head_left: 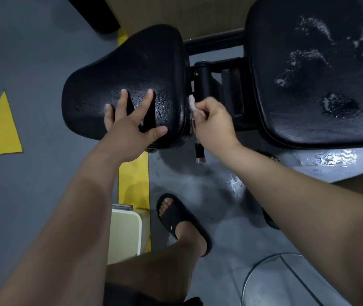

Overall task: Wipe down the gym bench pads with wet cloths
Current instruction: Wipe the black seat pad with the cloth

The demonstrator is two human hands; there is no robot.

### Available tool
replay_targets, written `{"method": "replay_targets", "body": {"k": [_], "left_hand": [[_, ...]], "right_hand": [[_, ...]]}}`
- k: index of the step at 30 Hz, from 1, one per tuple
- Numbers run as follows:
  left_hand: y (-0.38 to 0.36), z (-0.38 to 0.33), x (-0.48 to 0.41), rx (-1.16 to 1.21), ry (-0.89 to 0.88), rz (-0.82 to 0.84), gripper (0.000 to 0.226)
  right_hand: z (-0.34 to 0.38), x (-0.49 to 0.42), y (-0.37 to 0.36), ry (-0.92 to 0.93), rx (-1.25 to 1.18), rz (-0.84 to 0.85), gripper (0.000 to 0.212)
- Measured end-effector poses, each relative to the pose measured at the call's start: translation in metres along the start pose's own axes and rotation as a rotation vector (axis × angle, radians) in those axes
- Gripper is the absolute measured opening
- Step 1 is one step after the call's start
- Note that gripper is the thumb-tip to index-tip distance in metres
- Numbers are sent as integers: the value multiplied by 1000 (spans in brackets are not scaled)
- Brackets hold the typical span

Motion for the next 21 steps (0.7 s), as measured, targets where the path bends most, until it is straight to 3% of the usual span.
{"method": "replay_targets", "body": {"k": [3,6,8,10,14,19,21], "left_hand": [[0,-1,0,-14,15,16,78],[-1,-3,0,-37,17,14,78],[0,-3,1,-41,13,5,79],[0,-3,2,-40,7,-4,79],[0,-2,4,-30,-4,-12,79],[1,3,4,-7,-15,-10,78],[0,3,3,-7,-23,-8,77]], "right_hand": [[-10,-4,-4,-120,-31,0,17],[-6,29,-14,-244,-99,-131,15],[-6,64,-27,-352,-157,-54,24],[-1,86,-41,-520,-295,62,29],[6,83,-56,-921,-719,-149,23],[-12,76,-51,-965,-859,-362,5],[-12,66,-43,-908,-843,-431,14]]}}
Point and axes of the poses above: each hand's wrist, its own x-axis away from the middle knuckle, its own y-axis out of the back of the hand, z = x × y, the point moved 2 cm from there along -x, towards the middle knuckle, and after that the axes turned 7 degrees about -z, right-handed, at the moved point
